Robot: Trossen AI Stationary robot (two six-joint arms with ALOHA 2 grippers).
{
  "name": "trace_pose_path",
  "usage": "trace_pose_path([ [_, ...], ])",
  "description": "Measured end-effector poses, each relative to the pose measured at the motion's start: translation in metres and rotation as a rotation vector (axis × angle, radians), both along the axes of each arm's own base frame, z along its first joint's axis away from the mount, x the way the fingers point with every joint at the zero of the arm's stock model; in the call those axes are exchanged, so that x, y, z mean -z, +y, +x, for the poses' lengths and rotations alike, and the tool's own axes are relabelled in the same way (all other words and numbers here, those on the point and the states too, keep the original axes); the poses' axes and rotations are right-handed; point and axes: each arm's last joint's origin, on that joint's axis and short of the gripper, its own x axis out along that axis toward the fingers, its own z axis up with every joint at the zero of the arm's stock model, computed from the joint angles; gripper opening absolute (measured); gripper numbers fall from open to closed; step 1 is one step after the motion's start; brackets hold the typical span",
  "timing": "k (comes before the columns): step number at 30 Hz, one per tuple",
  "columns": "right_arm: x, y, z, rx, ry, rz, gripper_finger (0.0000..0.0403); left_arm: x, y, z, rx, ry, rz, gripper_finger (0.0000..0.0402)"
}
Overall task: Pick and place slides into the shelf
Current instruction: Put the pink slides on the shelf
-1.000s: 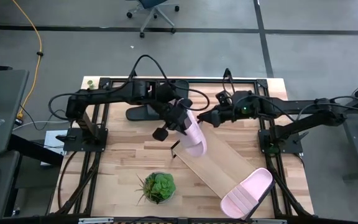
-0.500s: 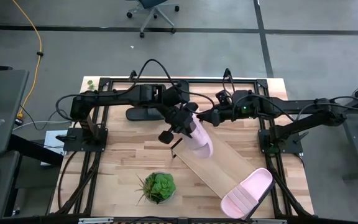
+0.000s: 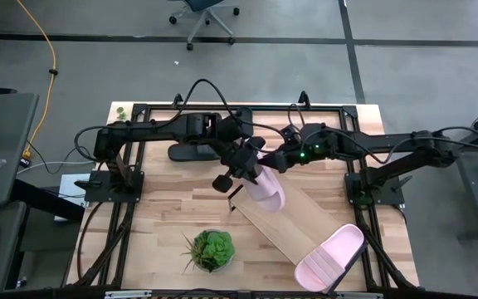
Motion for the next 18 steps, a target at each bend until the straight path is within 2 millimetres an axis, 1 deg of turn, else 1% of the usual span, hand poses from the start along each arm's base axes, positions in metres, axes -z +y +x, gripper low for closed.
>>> trace_pose_path([
  [12,0.0042,-0.0001,0.0067,-0.005,0.0,-0.005,0.017,-0.0004,0.0,-0.0001,-0.001,-0.002,0.0,0.0],
  [15,0.0051,-0.0001,0.0076,-0.006,0.003,-0.005,0.0153,-0.0002,-0.0001,-0.0003,-0.001,0.002,-0.001,0.0],
  [18,0.0048,-0.0001,0.0075,-0.005,0.001,-0.005,0.0128,0.0,-0.0001,-0.0005,-0.001,0.004,-0.001,0.0001],
])
